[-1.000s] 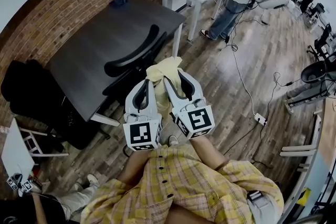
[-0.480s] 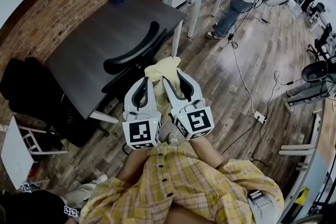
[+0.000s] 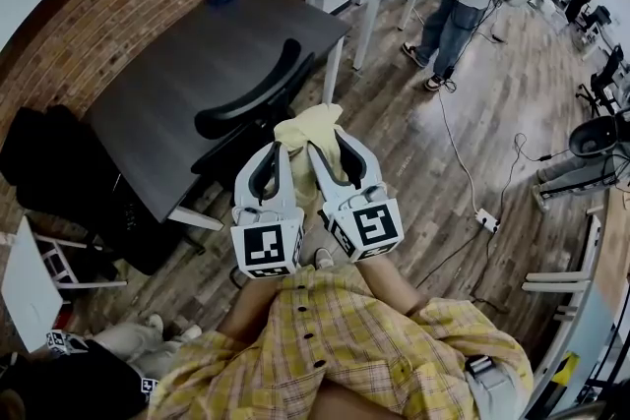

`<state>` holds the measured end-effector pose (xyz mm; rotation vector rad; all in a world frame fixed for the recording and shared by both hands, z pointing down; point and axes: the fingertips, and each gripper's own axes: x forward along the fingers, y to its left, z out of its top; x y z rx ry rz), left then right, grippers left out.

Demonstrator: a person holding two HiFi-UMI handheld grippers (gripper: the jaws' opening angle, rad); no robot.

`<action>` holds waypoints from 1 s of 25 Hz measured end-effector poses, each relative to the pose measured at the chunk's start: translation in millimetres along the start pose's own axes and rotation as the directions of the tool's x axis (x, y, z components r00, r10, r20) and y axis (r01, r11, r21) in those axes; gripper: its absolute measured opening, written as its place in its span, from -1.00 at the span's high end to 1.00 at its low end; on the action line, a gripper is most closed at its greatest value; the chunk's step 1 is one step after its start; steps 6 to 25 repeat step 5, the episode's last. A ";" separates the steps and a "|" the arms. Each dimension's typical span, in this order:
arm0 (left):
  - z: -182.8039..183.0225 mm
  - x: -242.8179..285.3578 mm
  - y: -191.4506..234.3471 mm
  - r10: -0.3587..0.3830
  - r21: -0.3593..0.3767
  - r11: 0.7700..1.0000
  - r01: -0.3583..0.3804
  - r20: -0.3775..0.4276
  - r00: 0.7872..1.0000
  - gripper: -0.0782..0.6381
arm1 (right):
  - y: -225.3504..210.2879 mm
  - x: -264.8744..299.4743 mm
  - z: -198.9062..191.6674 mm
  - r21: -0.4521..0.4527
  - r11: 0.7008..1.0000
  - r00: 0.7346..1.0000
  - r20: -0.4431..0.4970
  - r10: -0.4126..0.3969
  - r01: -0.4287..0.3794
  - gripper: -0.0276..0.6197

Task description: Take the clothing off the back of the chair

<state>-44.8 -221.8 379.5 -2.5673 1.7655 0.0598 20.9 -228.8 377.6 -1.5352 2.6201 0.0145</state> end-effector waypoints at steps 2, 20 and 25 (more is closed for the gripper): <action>-0.1 -0.3 0.4 0.001 0.001 1.000 -0.001 0.001 1.000 0.78 | 0.5 0.1 2.0 0.001 1.000 1.000 0.003 0.001 -0.001 0.45; -0.4 -1.0 0.0 0.001 0.003 1.000 -0.001 0.000 1.000 0.78 | 0.9 -0.1 5.0 0.004 1.000 1.000 0.005 0.002 -0.002 0.45; -0.4 -1.0 0.0 0.001 0.003 1.000 -0.001 0.000 1.000 0.78 | 0.9 -0.1 5.0 0.004 1.000 1.000 0.005 0.002 -0.002 0.45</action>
